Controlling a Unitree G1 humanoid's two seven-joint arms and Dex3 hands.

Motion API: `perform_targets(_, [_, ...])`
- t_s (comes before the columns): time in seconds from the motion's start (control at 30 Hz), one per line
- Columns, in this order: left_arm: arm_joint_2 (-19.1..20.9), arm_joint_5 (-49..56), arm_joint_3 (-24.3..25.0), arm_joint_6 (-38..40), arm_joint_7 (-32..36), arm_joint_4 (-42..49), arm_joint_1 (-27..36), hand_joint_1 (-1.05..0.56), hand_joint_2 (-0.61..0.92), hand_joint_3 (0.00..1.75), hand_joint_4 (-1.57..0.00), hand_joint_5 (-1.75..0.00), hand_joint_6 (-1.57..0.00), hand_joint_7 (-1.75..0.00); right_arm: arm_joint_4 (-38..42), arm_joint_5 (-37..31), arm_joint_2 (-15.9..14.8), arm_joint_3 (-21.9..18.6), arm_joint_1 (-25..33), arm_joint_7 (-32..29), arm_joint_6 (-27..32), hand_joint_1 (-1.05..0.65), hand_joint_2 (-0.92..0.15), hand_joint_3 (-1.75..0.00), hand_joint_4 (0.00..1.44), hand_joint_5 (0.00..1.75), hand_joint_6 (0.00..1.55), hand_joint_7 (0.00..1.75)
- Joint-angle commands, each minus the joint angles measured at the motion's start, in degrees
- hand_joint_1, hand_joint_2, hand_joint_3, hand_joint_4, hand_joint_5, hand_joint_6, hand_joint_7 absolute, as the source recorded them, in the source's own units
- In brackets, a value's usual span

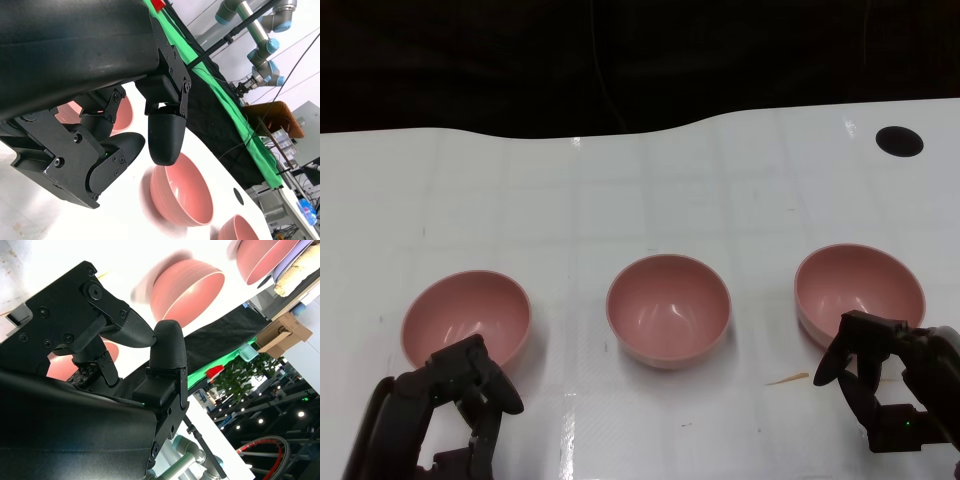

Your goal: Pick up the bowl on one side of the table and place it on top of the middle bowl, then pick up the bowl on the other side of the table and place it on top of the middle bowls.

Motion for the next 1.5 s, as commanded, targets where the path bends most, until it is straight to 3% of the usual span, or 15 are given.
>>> perform_targets(0.03, [0.6, 0.3, 0.3, -0.9, 0.8, 0.5, 0.0, -0.06, 0.43, 1.33, -0.80, -1.66, -0.78, -1.49, -0.3, 0.2, -0.7, -0.4, 0.3, -0.5, 0.1, -0.15, -0.45, -1.29, 0.85, 1.75, 0.75, 1.53])
perform_targets(0.87, [0.6, 0.9, 0.2, -0.8, 0.8, 0.7, -0.2, -0.05, 0.43, 1.33, -0.80, -1.69, -0.77, -1.49, 0.6, 0.7, -0.7, -0.5, 0.0, -0.5, -0.7, -0.14, -0.46, -1.29, 0.84, 1.75, 0.74, 1.53])
perform_targets(1.07, [0.4, 1.0, 0.1, -0.5, 0.9, -0.1, 0.1, -0.06, 0.42, 1.34, -0.80, -1.68, -0.77, -1.50, -0.3, -1.7, -0.1, -1.7, 0.2, -5.4, -1.7, -0.14, -0.44, -1.29, 0.84, 1.73, 0.78, 1.40])
perform_targets(1.2, [0.6, 0.9, 0.1, -0.6, 0.7, 0.1, 0.2, -0.05, 0.43, 1.34, -0.80, -1.68, -0.77, -1.50, -0.1, -3.7, 1.2, -3.1, 0.0, -10.9, -3.4, -0.13, -0.37, -1.35, 0.88, 1.60, 0.85, 1.24])
perform_targets(1.3, [0.8, 1.1, 0.2, -1.2, 0.8, 0.4, 0.1, -0.06, 0.43, 1.33, -0.80, -1.68, -0.77, -1.50, 0.9, -5.7, 1.1, -3.4, -0.7, -14.6, -4.6, -0.20, -0.53, -1.03, 0.79, 1.62, 0.81, 1.11])
perform_targets(1.4, [0.7, 0.4, 0.3, 0.1, 0.5, -0.2, 0.5, -0.07, 0.44, 1.31, -0.80, -1.68, -0.77, -1.50, -1.0, -8.8, 0.1, -3.1, -0.5, -16.3, -2.2, -0.32, -0.82, -0.46, 0.65, 1.36, 0.81, 0.58])
perform_targets(1.43, [0.6, 0.2, 0.3, 0.4, 0.4, -0.3, 0.5, -0.07, 0.44, 1.30, -0.80, -1.68, -0.77, -1.50, -1.4, -9.4, -0.3, -2.8, -0.5, -16.3, -1.7, -0.37, -0.88, -0.34, 0.60, 1.16, 0.78, 0.42])
perform_targets(1.5, [0.6, -0.2, 0.3, 0.7, 0.3, -0.7, 0.7, -0.06, 0.45, 1.29, -0.79, -1.68, -0.78, -1.50, -2.8, -9.5, -1.1, -2.3, 0.0, -14.7, 0.1, -0.43, -0.91, -0.26, 0.60, 0.86, 0.77, 0.27])
